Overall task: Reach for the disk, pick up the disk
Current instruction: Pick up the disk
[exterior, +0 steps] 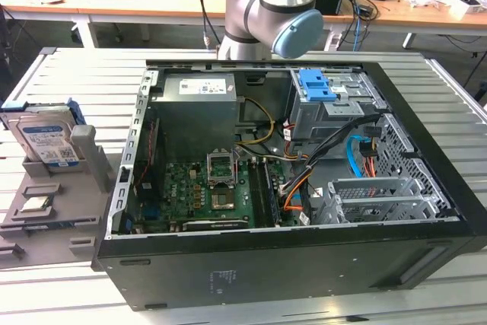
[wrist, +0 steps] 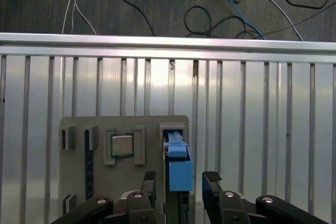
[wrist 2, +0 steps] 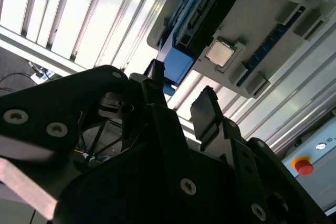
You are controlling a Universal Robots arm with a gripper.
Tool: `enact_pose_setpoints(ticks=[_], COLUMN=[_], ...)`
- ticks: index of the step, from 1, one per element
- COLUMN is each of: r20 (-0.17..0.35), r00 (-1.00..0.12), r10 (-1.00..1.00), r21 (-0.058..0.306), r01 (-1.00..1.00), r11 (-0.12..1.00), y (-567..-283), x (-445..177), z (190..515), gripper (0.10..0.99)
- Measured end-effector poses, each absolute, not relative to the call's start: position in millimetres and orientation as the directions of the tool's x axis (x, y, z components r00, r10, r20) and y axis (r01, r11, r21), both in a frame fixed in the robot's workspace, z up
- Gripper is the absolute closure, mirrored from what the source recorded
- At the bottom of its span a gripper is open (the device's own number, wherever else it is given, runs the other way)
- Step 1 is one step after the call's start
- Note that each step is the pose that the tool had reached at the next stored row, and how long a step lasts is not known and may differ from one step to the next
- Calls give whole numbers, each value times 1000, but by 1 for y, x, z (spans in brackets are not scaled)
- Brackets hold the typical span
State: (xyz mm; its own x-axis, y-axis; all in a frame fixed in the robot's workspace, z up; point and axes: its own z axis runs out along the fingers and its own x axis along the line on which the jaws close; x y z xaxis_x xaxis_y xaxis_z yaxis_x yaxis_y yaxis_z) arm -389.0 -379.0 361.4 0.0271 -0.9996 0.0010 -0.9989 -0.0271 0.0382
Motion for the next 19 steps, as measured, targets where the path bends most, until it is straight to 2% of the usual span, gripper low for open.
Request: enact_pose_setpoints(ticks=[19], r20=[1], r00=[27], r10=[-1000], r21=[38], r01=[-999], r11=[-27], y=[-379], x=[-389], z=[346], gripper=[604])
